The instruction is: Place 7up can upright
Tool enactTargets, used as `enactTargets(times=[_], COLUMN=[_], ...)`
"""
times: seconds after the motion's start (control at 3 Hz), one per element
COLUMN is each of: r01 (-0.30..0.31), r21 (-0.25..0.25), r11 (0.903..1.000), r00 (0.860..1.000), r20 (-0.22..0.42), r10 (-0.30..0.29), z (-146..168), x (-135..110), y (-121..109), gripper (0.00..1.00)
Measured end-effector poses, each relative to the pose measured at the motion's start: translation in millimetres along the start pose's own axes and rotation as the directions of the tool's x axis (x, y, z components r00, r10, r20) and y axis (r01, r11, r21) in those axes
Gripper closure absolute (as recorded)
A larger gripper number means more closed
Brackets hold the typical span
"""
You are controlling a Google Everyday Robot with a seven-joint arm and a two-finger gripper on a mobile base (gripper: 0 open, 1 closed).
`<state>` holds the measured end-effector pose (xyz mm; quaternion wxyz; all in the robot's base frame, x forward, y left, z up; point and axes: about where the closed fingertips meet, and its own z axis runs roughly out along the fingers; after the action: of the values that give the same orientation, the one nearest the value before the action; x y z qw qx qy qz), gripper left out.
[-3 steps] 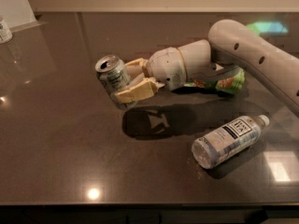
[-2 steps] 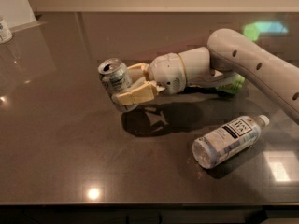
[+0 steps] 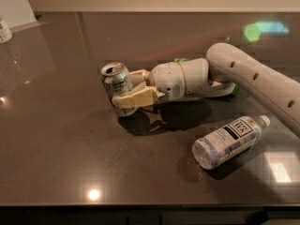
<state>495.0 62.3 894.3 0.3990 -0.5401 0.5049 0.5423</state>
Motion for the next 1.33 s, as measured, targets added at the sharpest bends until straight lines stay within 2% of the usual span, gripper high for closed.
enactTargets(times=[0.33,0.67,1.0,1.33], r01=[0.007,0.057,0.095,0.102], r21=[-0.005,-0.022,-0.03,-0.025], r11=[1.0,0.9981,0.995,0.9944], r00=[0.999,0.997,0.994,0.993], r20=[0.04,0.057,0.064,0.052], r10=[-0.007,-0.056,-0.093,-0.101], z=[4,11,15,14], x=[1,4,6,8], y=[2,7,9,7], gripper=[1.0,1.0,0.83,0.6])
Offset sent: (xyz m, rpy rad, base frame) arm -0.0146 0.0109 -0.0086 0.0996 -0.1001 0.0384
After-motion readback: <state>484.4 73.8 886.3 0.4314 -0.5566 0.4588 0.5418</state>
